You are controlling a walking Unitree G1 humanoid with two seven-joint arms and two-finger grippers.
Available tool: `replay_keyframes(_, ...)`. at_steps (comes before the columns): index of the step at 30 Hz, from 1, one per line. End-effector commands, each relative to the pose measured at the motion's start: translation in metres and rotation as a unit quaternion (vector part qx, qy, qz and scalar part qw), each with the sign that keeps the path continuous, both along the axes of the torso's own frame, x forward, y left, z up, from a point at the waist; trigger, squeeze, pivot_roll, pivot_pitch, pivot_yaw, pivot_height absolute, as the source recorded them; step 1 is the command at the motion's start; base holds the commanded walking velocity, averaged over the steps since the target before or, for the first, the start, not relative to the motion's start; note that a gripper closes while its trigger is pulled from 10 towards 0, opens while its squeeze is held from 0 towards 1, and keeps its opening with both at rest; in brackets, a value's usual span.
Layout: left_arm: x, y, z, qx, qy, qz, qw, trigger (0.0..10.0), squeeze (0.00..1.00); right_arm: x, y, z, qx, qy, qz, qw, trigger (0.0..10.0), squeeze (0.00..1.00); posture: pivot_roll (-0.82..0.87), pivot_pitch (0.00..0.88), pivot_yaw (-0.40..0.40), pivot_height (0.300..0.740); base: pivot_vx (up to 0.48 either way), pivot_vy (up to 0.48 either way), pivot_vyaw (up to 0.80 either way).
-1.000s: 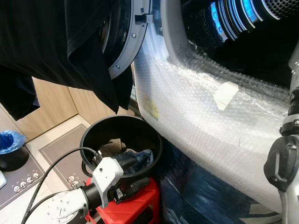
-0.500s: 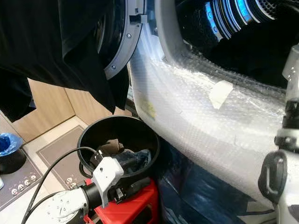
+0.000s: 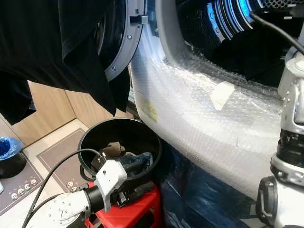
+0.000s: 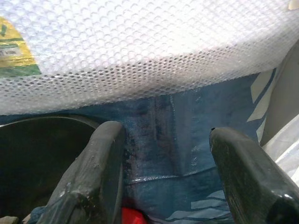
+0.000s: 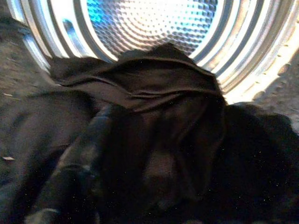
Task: Clothes washing
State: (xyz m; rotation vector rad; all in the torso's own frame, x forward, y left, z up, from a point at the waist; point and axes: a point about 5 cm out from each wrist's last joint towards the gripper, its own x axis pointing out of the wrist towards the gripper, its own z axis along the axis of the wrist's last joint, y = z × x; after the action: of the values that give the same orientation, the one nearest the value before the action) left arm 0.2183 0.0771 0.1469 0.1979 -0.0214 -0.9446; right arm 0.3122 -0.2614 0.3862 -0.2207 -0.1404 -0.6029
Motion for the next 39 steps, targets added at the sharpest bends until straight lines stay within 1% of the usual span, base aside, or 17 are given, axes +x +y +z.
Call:
replay_keyframes(1, 0.000, -0.001, -0.001, 0.000, 0.001, -0.006, 1.000, 10.0, 0.00, -0.006, 0.000, 0.002, 0.007, -0.013, 0.011, 1.000, 10.0, 1.00, -0.09, 0.089, -0.023, 0.740, 0.000, 0.000, 0.00)
replay_keyframes(6, 0.001, -0.001, -0.001, 0.000, 0.001, -0.008, 1.000, 10.0, 0.00, -0.011, 0.006, 0.002, 0.003, -0.035, 0.050, 0.998, 10.0, 1.00, -0.09, 0.085, -0.021, 0.740, 0.000, 0.000, 0.00)
replay_keyframes(9, 0.003, 0.001, -0.001, 0.003, -0.002, -0.006, 1.000, 10.0, 0.00, -0.015, 0.012, -0.002, -0.011, -0.056, 0.100, 0.993, 10.0, 1.00, -0.09, 0.082, -0.016, 0.740, 0.000, 0.000, 0.00)
replay_keyframes(11, 0.004, 0.001, -0.001, 0.004, -0.003, -0.005, 1.000, 10.0, 0.00, -0.016, 0.011, -0.006, 0.007, -0.072, 0.116, 0.991, 10.0, 1.00, -0.09, 0.082, -0.016, 0.740, 0.000, 0.000, 0.00)
replay_keyframes(14, 0.005, 0.003, 0.000, 0.006, -0.006, -0.002, 1.000, 10.0, 0.00, -0.017, 0.014, -0.018, 0.034, -0.088, 0.179, 0.979, 10.0, 1.00, -0.08, 0.082, -0.014, 0.740, 0.000, 0.000, 0.00)
replay_keyframes(18, 0.007, 0.006, -0.001, 0.011, -0.010, 0.002, 1.000, 10.0, 0.00, -0.023, 0.023, -0.023, 0.025, -0.119, 0.232, 0.965, 10.0, 1.00, -0.08, 0.084, -0.007, 0.740, 0.000, 0.000, 0.00)
replay_keyframes(27, 0.008, 0.006, -0.001, 0.010, -0.012, 0.002, 1.000, 10.0, 0.00, -0.024, 0.022, -0.026, 0.022, -0.131, 0.245, 0.960, 10.0, 1.00, -0.08, 0.084, -0.007, 0.740, 0.000, 0.000, 0.00)
replay_keyframes(29, 0.009, 0.007, -0.003, 0.022, -0.019, 0.005, 1.000, 10.0, 0.00, -0.026, 0.025, -0.029, 0.028, -0.147, 0.270, 0.951, 10.0, 1.00, -0.08, 0.086, -0.007, 0.740, 0.000, 0.000, 0.00)
replay_keyframes(30, 0.010, 0.008, -0.016, 0.052, -0.021, 0.004, 0.998, 10.0, 0.00, -0.039, 0.041, -0.045, 0.109, -0.222, 0.440, 0.863, 10.0, 0.84, -0.07, 0.088, 0.001, 0.740, 0.000, 0.000, 0.00)
replay_keyframes(31, 0.009, 0.010, -0.022, 0.063, -0.018, 0.001, 0.998, 10.0, 0.00, -0.050, 0.047, -0.053, 0.144, -0.265, 0.507, 0.808, 10.0, 0.44, -0.07, 0.086, 0.002, 0.740, 0.000, 0.000, 0.00)
replay_keyframes(32, 0.009, 0.010, -0.022, 0.063, -0.018, 0.001, 0.998, 10.0, 0.00, -0.050, 0.047, -0.053, 0.144, -0.265, 0.507, 0.808, 10.0, 0.44, -0.07, 0.086, 0.002, 0.740, 0.000, 0.000, 0.00)
replay_keyframes(33, 0.010, 0.011, -0.023, 0.066, -0.017, 0.001, 0.998, 10.0, 0.00, -0.050, 0.049, -0.057, 0.150, -0.264, 0.516, 0.801, 10.0, 0.11, -0.07, 0.086, 0.002, 0.740, 0.000, 0.000, 0.00)
replay_keyframes(34, 0.010, 0.011, -0.024, 0.068, -0.018, 0.000, 0.997, 10.0, 0.00, -0.050, 0.049, -0.058, 0.153, -0.262, 0.518, 0.800, 10.0, 0.11, -0.07, 0.086, 0.002, 0.740, 0.000, 0.000, 0.00)
replay_keyframes(36, 0.012, 0.012, -0.023, 0.072, -0.021, 0.002, 0.997, 10.0, 0.00, -0.048, 0.051, -0.065, 0.166, -0.254, 0.528, 0.793, 10.0, 0.00, -0.07, 0.085, 0.003, 0.740, 0.000, 0.000, 0.00)
replay_keyframes(37, 0.012, 0.013, -0.023, 0.072, -0.021, 0.002, 0.997, 10.0, 0.00, -0.049, 0.052, -0.067, 0.172, -0.255, 0.534, 0.788, 10.0, 0.00, -0.07, 0.084, 0.005, 0.740, 0.000, 0.000, 0.00)
replay_keyframes(38, 0.012, 0.013, -0.023, 0.072, -0.022, 0.002, 0.997, 10.0, 0.00, -0.050, 0.053, -0.068, 0.179, -0.257, 0.543, 0.779, 10.0, 0.00, -0.07, 0.084, 0.004, 0.740, 0.000, 0.000, 0.00)
replay_keyframes(39, 0.013, 0.013, -0.023, 0.072, -0.024, 0.002, 0.997, 10.0, 0.00, -0.053, 0.057, -0.070, 0.185, -0.259, 0.563, 0.763, 10.0, 0.00, -0.07, 0.084, 0.005, 0.740, 0.000, 0.000, 0.00)
